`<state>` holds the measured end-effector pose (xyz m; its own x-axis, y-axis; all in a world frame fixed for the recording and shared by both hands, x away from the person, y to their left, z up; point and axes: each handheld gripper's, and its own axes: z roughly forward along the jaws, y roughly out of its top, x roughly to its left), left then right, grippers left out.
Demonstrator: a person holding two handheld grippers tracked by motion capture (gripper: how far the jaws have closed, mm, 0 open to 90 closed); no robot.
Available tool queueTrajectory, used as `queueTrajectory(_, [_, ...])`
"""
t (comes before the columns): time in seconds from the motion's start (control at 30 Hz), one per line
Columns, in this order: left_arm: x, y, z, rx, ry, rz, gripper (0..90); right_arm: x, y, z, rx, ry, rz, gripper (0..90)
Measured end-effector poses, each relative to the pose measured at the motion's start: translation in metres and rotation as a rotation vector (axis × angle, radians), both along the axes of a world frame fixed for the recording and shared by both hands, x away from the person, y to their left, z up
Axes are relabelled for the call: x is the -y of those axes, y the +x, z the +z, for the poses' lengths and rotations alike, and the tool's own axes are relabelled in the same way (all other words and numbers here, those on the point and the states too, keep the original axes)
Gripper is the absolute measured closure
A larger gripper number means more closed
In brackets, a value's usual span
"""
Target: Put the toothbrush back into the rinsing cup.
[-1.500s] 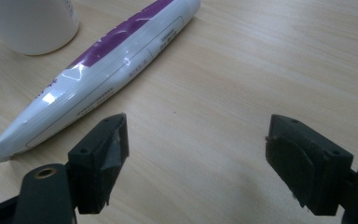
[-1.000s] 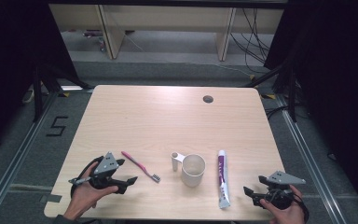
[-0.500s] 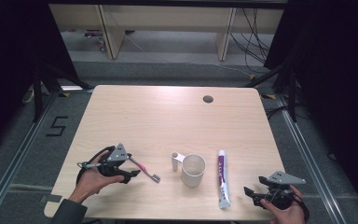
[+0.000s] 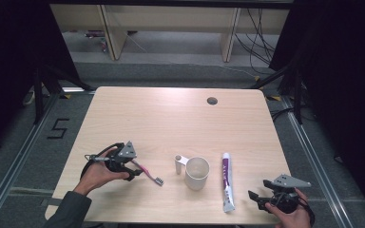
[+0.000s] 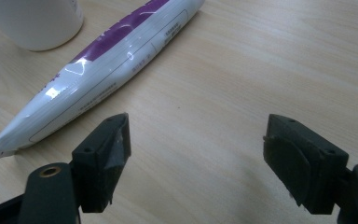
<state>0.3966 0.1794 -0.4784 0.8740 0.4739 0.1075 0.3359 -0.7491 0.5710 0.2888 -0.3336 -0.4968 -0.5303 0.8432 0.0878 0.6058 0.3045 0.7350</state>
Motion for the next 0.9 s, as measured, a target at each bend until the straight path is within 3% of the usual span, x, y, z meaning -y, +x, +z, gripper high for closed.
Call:
queueTrajectory(0.17, [0.005, 0.005, -0.003, -0.004, 0.023, -0.006, 35.5, 0.000, 0.001, 0.000, 0.007, -0.006, 0.007, 24.3])
queueTrajectory(0.27, [0.008, 0.009, -0.004, -0.023, 0.039, -0.023, 37.4, -0.001, -0.001, 0.000, -0.020, 0.017, -0.010, 24.3])
queueTrajectory(0.47, [0.011, 0.016, -0.006, -0.059, 0.067, -0.027, 37.2, 0.000, 0.000, 0.000, -0.012, 0.011, -0.005, 24.4])
queueTrajectory(0.5, [0.010, 0.019, -0.006, -0.068, 0.095, -0.047, 37.8, 0.001, 0.001, 0.000, 0.000, -0.003, 0.009, 24.4])
queueTrajectory(0.57, [0.010, 0.019, -0.006, -0.071, 0.093, -0.048, 37.9, 0.001, 0.001, 0.000, 0.000, -0.004, 0.009, 24.4])
queueTrajectory(0.6, [0.010, 0.020, -0.006, -0.081, 0.083, -0.041, 38.8, 0.000, 0.000, 0.000, -0.023, 0.017, -0.001, 24.4])
queueTrajectory(0.9, [0.008, 0.025, -0.010, -0.105, 0.112, -0.076, 44.9, -0.001, 0.000, 0.000, -0.031, 0.025, -0.014, 24.5])
